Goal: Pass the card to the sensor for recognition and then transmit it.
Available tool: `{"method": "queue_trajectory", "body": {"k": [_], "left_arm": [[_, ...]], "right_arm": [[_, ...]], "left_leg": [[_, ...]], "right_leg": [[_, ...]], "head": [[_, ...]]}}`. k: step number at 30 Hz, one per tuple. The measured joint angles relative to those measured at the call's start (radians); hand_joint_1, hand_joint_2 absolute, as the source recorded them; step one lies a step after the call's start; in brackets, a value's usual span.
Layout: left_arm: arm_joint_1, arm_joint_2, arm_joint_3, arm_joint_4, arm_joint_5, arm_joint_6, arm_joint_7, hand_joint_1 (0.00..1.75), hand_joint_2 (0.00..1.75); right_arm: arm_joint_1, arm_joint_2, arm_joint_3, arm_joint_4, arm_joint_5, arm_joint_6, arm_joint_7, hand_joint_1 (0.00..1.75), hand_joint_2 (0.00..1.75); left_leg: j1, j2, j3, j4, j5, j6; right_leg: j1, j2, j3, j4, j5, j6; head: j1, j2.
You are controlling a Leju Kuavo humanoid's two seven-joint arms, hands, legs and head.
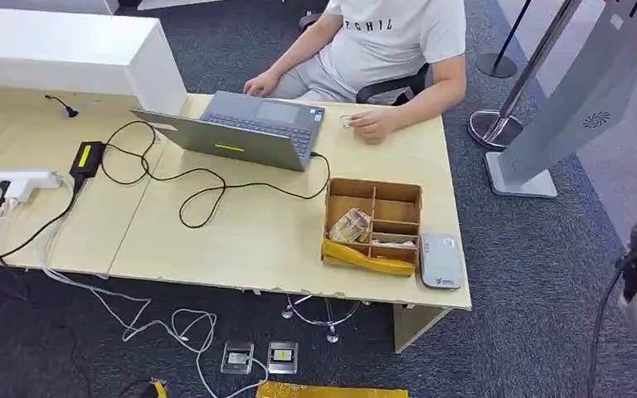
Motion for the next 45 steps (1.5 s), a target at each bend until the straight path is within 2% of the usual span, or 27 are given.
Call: {"method": "queue_trajectory", "body": {"k": [3,6,8,11,14,16,19,22,23,25,28,29,35,40,45], "left_arm": [[-0.001,0.003,0.0,0.0,0.002,0.0,-0.001,0.0,0.0],[-0.001,0.003,0.001,0.0,0.01,0.003,-0.006,0.0,0.0],[0.0,0.003,0.002,0.0,0.02,0.005,-0.008,0.0,0.0],[0.007,0.002,0.003,0.0,0.03,0.01,-0.008,0.0,0.0],[0.024,0.002,0.005,0.0,0.03,0.011,-0.008,0.0,0.0],[0.03,0.002,0.005,0.0,0.029,0.014,-0.003,0.0,0.0],[0.029,-0.002,0.004,0.0,0.029,0.024,0.005,0.0,0.0],[0.029,-0.003,0.005,0.0,0.032,0.023,0.01,0.0,0.0],[0.029,-0.003,0.005,0.0,0.039,0.024,0.01,0.0,0.0],[0.029,-0.002,0.008,0.0,0.052,0.024,0.01,0.0,0.0],[0.029,0.005,0.014,0.0,0.078,0.027,-0.003,0.0,0.0],[0.029,0.007,0.019,0.0,0.083,0.029,-0.005,0.0,0.0],[0.029,0.01,0.036,0.0,0.104,0.055,-0.008,0.0,0.0],[0.028,0.005,0.051,0.0,0.102,0.057,0.024,0.0,0.0],[0.034,0.001,0.054,0.0,0.122,0.071,0.109,0.0,0.0]], "right_arm": [[0.044,-0.018,-0.041,0.019,-0.006,-0.01,0.012,0.0,0.0],[0.076,-0.031,-0.079,0.042,-0.018,-0.057,0.094,0.0,0.0],[0.155,-0.039,-0.098,0.054,-0.017,-0.091,0.111,0.0,0.0],[0.35,-0.029,-0.13,0.079,-0.076,-0.152,0.125,0.0,0.0],[0.548,0.038,-0.185,0.105,-0.17,-0.182,0.091,0.0,0.0],[0.632,0.113,-0.213,0.121,-0.177,-0.206,0.123,0.0,0.0],[0.683,0.221,-0.231,0.137,-0.179,-0.284,0.216,0.0,0.0],[0.702,0.295,-0.247,0.148,-0.172,-0.298,0.24,0.0,0.0],[0.708,0.316,-0.253,0.151,-0.168,-0.284,0.236,0.0,0.0],[0.719,0.336,-0.259,0.153,-0.155,-0.218,0.185,0.0,0.0],[0.722,0.342,-0.26,0.154,-0.148,-0.096,0.026,0.0,0.0],[0.719,0.342,-0.26,0.154,-0.148,-0.07,-0.007,0.0,0.0],[0.684,0.347,-0.26,0.155,-0.122,-0.036,-0.09,0.0,0.0],[0.618,0.36,-0.259,0.155,-0.085,-0.079,-0.086,0.0,0.0],[0.688,0.367,-0.256,0.16,-0.051,-0.113,-0.026,0.0,0.0]], "left_leg": [[0.0,0.004,0.001,0.0,-0.001,0.0],[0.001,0.004,0.002,0.0,-0.001,0.0],[0.003,-0.003,0.003,0.0,-0.001,0.0],[0.005,-0.015,0.004,0.0,-0.003,-0.001],[0.006,-0.018,0.004,-0.001,-0.008,-0.004],[0.008,-0.012,0.007,-0.001,-0.011,-0.008],[0.009,-0.004,0.011,-0.001,-0.012,-0.011],[0.01,0.0,0.015,-0.002,-0.013,-0.011],[0.01,0.001,0.015,-0.002,-0.013,-0.011],[0.01,0.001,0.015,-0.002,-0.013,-0.011],[0.009,0.002,0.015,-0.001,-0.012,-0.011],[0.009,0.003,0.016,-0.001,-0.012,-0.011],[0.007,0.004,0.016,-0.001,-0.012,-0.01],[0.008,0.005,0.02,-0.001,-0.012,-0.01],[0.008,0.002,0.019,-0.001,-0.014,-0.01]], "right_leg": [[0.0,0.004,-0.001,0.0,0.0,0.0],[0.001,0.004,0.0,0.0,0.0,0.0],[0.003,-0.003,0.004,-0.001,-0.003,-0.001],[0.005,-0.015,0.01,-0.003,-0.008,-0.002],[0.006,-0.018,0.013,-0.002,-0.012,-0.003],[0.009,-0.011,0.013,-0.002,-0.013,-0.006],[0.009,-0.003,0.012,-0.001,-0.014,-0.007],[0.01,0.001,0.014,0.0,-0.014,-0.008],[0.01,0.002,0.014,0.0,-0.014,-0.008],[0.01,0.002,0.014,0.0,-0.014,-0.009],[0.009,0.004,0.014,0.0,-0.013,-0.008],[0.009,0.004,0.014,0.0,-0.013,-0.008],[0.007,0.005,0.015,0.0,-0.012,-0.008],[0.008,0.005,0.017,-0.001,-0.012,-0.008],[0.008,0.003,0.018,0.0,-0.014,-0.009]], "head": [[0.0,0.0],[0.0,0.0],[0.001,0.0],[0.001,0.0],[0.0,0.0],[0.0,0.0],[0.0,0.0],[0.0,0.0],[0.0,0.0],[0.0,0.0],[0.001,0.0],[0.0,0.0],[0.0,0.0],[0.0,0.0],[0.0,0.0]]}}
